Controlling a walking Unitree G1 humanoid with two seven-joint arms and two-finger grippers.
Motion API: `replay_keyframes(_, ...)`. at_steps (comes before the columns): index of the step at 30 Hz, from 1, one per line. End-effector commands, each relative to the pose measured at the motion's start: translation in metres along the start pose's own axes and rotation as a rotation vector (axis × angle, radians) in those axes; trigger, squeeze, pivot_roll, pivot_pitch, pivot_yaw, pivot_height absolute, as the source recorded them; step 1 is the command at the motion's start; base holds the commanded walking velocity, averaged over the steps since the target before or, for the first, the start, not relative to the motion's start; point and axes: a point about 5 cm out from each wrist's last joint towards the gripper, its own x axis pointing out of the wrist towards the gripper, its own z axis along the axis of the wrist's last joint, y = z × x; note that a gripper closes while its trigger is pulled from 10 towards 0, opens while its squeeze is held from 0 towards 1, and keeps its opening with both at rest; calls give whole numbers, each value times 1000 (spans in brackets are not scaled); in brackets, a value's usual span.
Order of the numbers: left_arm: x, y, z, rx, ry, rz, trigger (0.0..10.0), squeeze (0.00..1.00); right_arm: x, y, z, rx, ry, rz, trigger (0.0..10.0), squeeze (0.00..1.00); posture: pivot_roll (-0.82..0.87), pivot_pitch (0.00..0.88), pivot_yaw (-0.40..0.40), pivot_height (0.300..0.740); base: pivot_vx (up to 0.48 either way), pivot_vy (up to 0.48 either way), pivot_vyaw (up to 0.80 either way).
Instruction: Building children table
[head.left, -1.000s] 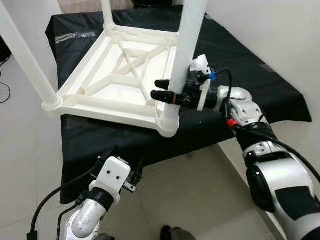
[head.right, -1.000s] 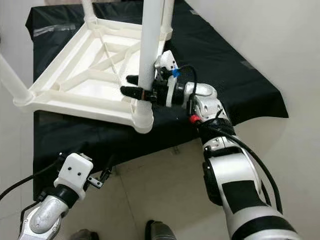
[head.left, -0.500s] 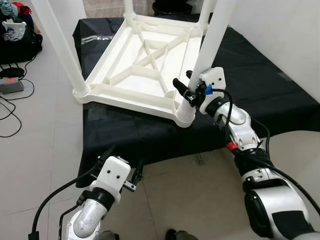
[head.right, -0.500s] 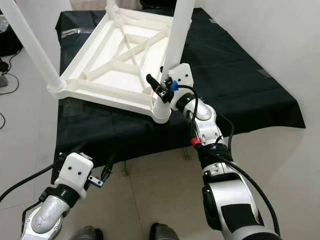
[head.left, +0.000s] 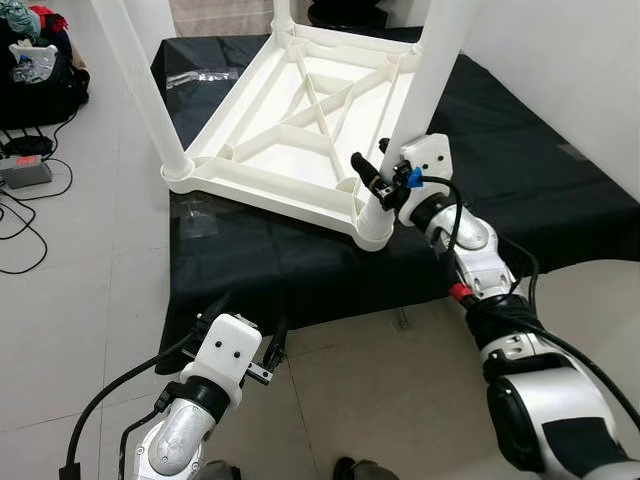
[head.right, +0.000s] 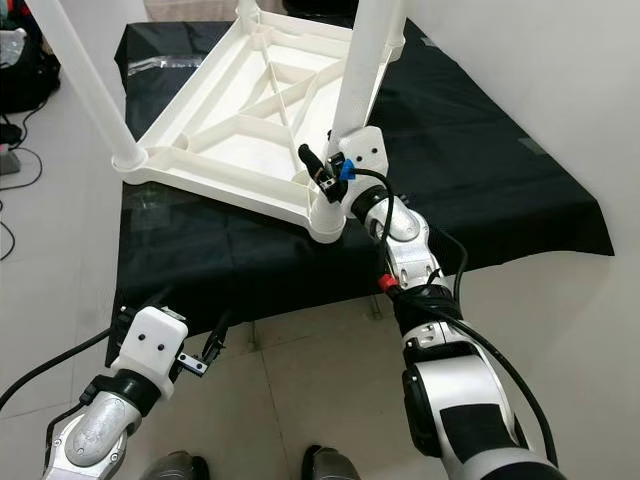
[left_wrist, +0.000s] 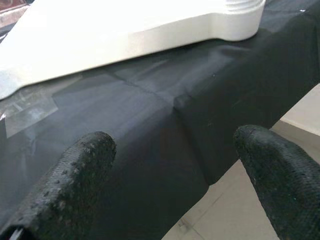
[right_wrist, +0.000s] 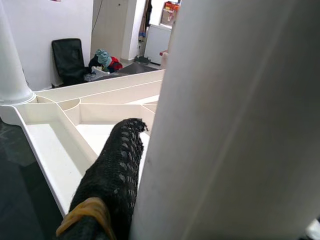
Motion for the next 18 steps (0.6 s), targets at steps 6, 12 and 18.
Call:
replay_keyframes(6,-1,-2,-4,8,18,-8,10000,0,14,-40,85,-174,-266,-143,0,0,80,109,-123,740,0,0,0)
replay_keyframes(12,-2,-3,-4,6,19,-9,10000,0,17,-40,88,-120,-239,-124,0,0,79,108,-123,740,0,0,0)
replay_keyframes(18,-3,-3,-4,4,21,-11,10000,0,21,-36,68,10,-54,-86,0,0,79,111,-125,740,0,0,0)
